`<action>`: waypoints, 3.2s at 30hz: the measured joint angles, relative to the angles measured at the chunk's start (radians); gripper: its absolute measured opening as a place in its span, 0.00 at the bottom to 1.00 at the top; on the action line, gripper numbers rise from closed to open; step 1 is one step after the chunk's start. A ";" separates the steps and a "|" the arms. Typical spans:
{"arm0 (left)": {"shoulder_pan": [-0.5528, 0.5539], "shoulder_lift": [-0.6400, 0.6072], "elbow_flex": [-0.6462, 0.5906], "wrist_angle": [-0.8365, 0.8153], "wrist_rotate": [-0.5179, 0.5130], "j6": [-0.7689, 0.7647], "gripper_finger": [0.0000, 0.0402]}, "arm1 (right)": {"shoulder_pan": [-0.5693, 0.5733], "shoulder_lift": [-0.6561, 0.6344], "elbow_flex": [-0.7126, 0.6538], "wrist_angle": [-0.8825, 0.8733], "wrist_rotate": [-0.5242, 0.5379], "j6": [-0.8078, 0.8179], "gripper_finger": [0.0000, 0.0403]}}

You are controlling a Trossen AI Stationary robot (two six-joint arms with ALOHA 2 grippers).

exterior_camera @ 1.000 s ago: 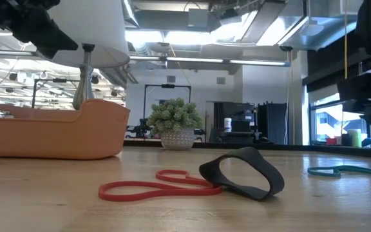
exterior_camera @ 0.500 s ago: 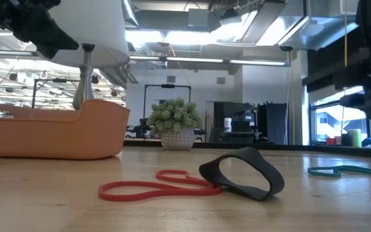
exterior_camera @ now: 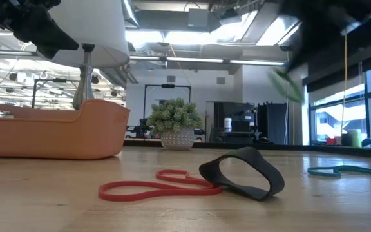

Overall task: Pick and place rubber bands into bin
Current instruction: Put the green rubber band into the orange bin, then put the black rubber band into the orange bin

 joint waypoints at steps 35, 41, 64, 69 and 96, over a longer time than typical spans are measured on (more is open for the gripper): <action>0.000 -0.001 0.000 0.056 0.086 0.123 0.01 | -0.270 1.215 1.223 0.190 -0.372 -0.561 0.00; 0.000 -0.001 0.000 0.053 0.086 0.123 0.01 | -0.276 1.262 1.251 0.178 -0.370 -0.551 0.03; 0.000 -0.001 0.000 0.048 0.086 0.123 0.01 | -0.289 1.233 1.252 0.101 -0.362 -0.505 0.35; 0.000 -0.001 0.000 0.048 0.086 0.123 0.01 | -0.290 1.218 1.311 -0.031 -0.369 -0.513 0.35; 0.000 -0.001 0.000 0.049 0.095 0.111 0.01 | -0.266 0.935 1.269 -0.530 -0.360 -0.437 0.02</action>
